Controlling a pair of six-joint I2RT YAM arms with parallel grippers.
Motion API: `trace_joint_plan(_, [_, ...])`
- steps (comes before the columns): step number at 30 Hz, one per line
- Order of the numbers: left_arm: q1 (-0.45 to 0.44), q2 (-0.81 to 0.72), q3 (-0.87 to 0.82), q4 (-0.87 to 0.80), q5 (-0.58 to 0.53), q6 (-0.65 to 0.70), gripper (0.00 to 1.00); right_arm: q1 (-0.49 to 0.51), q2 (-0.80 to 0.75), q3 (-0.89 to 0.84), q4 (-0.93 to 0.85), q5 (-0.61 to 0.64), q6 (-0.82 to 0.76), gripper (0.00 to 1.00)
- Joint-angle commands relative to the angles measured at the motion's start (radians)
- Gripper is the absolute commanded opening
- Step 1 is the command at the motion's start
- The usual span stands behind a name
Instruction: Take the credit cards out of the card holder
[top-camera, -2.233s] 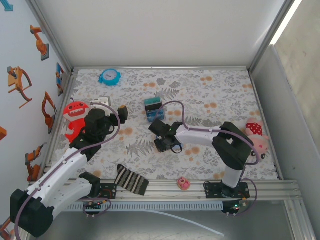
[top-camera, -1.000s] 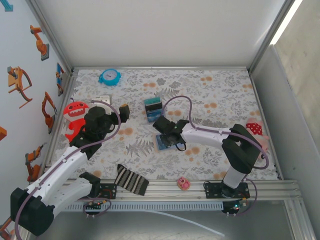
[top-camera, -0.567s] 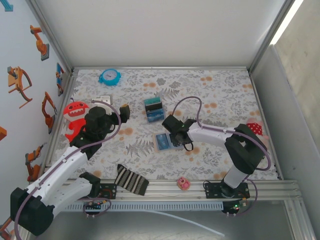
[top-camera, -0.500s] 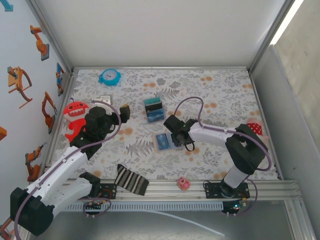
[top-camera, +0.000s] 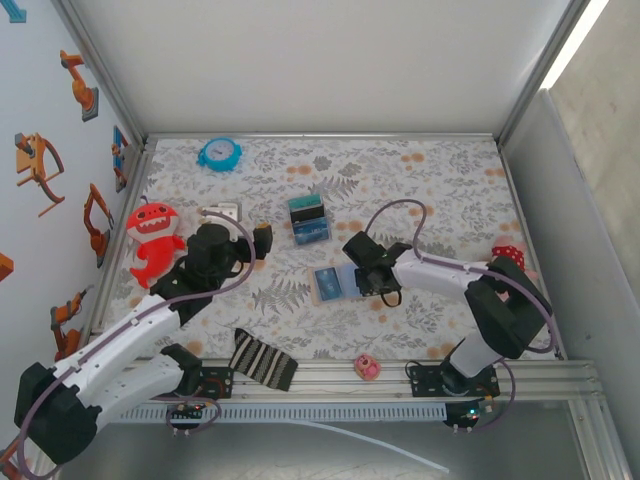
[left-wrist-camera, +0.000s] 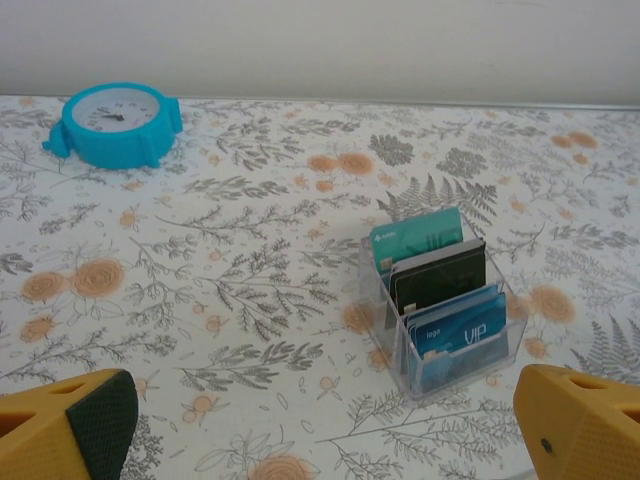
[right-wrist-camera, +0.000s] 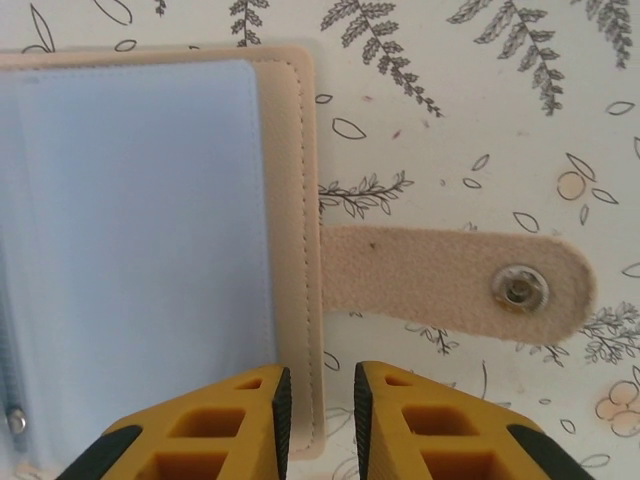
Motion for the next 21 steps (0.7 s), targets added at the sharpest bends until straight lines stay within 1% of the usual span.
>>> trace_joint_plan(1, [-0.027, 0.016, -0.029, -0.012, -0.034, -0.045, 0.97, -0.014, -0.057, -0.012, -0.016, 0.001, 0.026, 0.23])
trace_joint_plan(4, [-0.069, 0.042, -0.038, -0.027, -0.056, -0.065, 0.97, -0.016, -0.088, -0.004, -0.02, -0.011, 0.024, 0.22])
trace_joint_plan(7, [-0.12, 0.082, -0.047, -0.039, -0.095, -0.1, 0.97, -0.018, -0.109, 0.009, -0.001, -0.057, 0.015, 0.21])
trace_joint_plan(13, [-0.214, 0.209, -0.053, -0.031, -0.151, -0.193, 0.97, -0.046, -0.085, 0.026, 0.076, -0.219, -0.001, 0.19])
trace_joint_plan(18, [-0.285, 0.344, -0.02, -0.005, -0.177, -0.202, 0.97, -0.063, -0.035, 0.026, 0.163, -0.336, -0.001, 0.17])
trace_joint_plan(21, [-0.323, 0.414, 0.003, 0.014, -0.191, -0.187, 0.97, -0.074, -0.009, 0.022, 0.2, -0.381, -0.001, 0.16])
